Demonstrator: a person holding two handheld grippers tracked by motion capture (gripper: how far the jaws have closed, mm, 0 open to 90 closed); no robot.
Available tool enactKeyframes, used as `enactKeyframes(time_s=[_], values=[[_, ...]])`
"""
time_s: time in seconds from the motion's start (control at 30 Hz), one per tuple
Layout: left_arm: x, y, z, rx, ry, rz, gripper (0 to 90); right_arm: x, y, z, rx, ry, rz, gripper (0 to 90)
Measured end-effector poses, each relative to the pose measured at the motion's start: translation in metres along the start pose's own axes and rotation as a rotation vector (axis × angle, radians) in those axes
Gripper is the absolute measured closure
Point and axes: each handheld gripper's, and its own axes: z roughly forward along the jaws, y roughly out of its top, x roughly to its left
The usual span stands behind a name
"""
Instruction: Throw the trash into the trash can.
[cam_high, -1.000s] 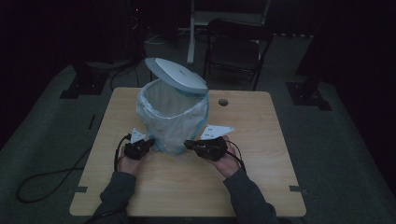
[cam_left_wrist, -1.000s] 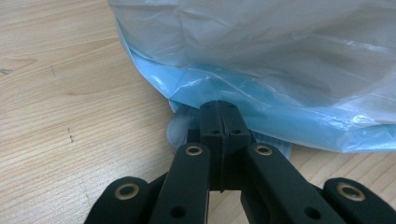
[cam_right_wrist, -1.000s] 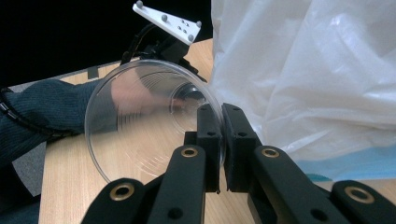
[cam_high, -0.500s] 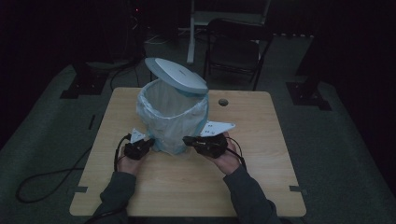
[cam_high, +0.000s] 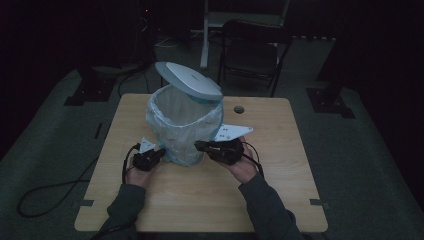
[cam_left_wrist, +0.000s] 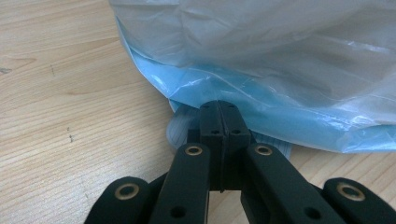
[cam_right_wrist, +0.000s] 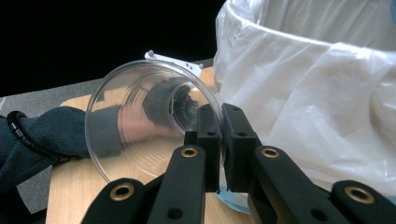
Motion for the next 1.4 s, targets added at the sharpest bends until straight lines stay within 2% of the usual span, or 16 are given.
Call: enactKeyframes(time_s=[0.47, 0.93, 1.33, 1.4], values=[[0.0, 0.0, 0.0, -0.001, 0.0, 0.0, 90.0, -0.001, 0.017, -0.004, -0.019, 0.0, -0.025, 86.5], [0.0, 0.0, 0.0, -0.001, 0.0, 0.002, 90.0, -0.003, 0.031, 0.0, -0.046, 0.038, -0.012, 86.5], [0.0, 0.0, 0.0, 0.0, 0.002, 0.004, 90.0, -0.005, 0.044, -0.001, -0.077, 0.029, -0.013, 86.5], [0.0, 0.0, 0.0, 0.0, 0.002, 0.004, 90.0, -0.006, 0.045, 0.0, -0.085, 0.029, -0.001, 86.5]])
